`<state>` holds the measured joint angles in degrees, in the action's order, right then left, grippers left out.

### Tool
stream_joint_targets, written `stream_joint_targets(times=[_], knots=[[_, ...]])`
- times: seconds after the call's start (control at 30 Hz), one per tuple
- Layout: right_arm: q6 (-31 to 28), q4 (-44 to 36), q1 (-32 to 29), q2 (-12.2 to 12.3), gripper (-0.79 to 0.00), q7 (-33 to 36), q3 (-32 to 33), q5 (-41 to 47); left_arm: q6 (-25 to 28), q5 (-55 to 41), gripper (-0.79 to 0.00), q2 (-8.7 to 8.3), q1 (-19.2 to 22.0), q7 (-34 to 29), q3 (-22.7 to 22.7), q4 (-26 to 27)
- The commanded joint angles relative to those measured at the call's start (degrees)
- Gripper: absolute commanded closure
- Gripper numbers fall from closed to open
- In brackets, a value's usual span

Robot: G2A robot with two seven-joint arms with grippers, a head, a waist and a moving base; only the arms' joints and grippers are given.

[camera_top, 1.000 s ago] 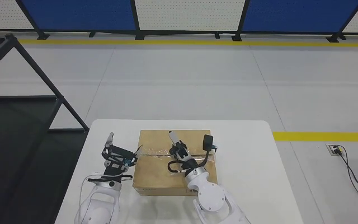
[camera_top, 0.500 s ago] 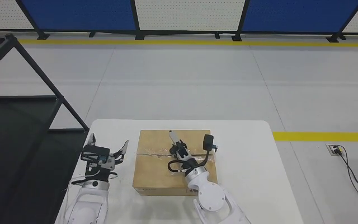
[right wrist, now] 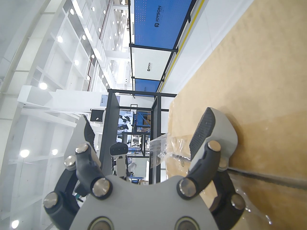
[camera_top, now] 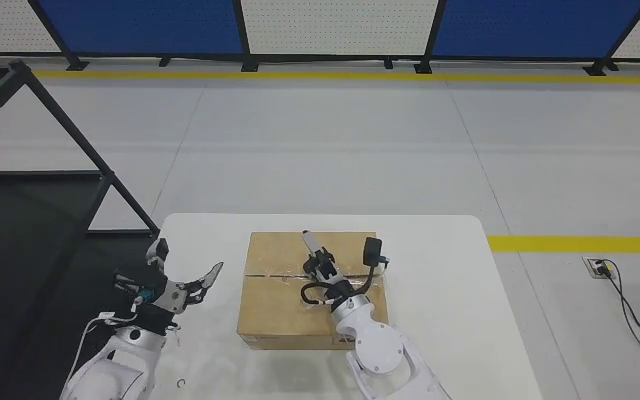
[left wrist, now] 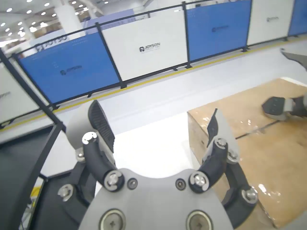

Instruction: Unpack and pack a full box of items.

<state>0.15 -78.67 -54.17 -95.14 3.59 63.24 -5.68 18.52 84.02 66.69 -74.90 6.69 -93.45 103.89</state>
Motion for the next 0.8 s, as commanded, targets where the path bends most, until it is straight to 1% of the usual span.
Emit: stream_joint_targets(times=[0.0, 0.17, 0.3, 0.4, 0.5, 0.63, 0.73, 0.77], knots=[[0.0, 0.3, 0.1, 0.0, -0.785, 0.2, -0.1, 0.1, 2.5, 4.6, -0.785, -0.28, 1.2, -0.5, 1.1, 0.4], [-0.2, 0.7, 0.2, -0.1, -0.785, 0.3, -0.2, 0.2, 6.0, 12.9, -0.785, -0.6, 5.2, -3.8, 5.3, 0.6], [-0.4, 1.0, 0.2, -0.2, -0.785, 0.2, -0.3, 0.3, 6.0, 19.1, -0.785, -0.61, 8.0, -7.7, 8.7, 0.4], [-0.6, 1.0, 0.0, -0.2, -0.785, 0.2, -0.2, 0.4, 7.7, 22.3, -0.785, -0.71, 9.4, -10.5, 10.4, 0.2], [-0.8, 1.0, -0.1, -0.2, -0.785, 0.3, 0.0, 0.5, 8.4, 25.3, -0.785, -0.78, 10.5, -13.0, 11.7, 0.1], [-1.2, 1.2, -0.1, -0.2, -0.785, 0.5, 0.2, 0.7, 9.0, 27.3, -0.785, -0.84, 10.9, -14.4, 12.8, 0.6], [-1.3, 1.3, -0.1, -0.2, -0.785, 0.6, 0.3, 0.9, 8.6, 28.0, -0.751, -0.84, 11.1, -15.3, 13.1, 0.8], [-1.3, 1.4, -0.1, -0.2, -0.785, 0.6, 0.3, 0.9, 8.5, 28.4, -0.727, -0.83, 11.2, -15.8, 13.4, 0.8]])
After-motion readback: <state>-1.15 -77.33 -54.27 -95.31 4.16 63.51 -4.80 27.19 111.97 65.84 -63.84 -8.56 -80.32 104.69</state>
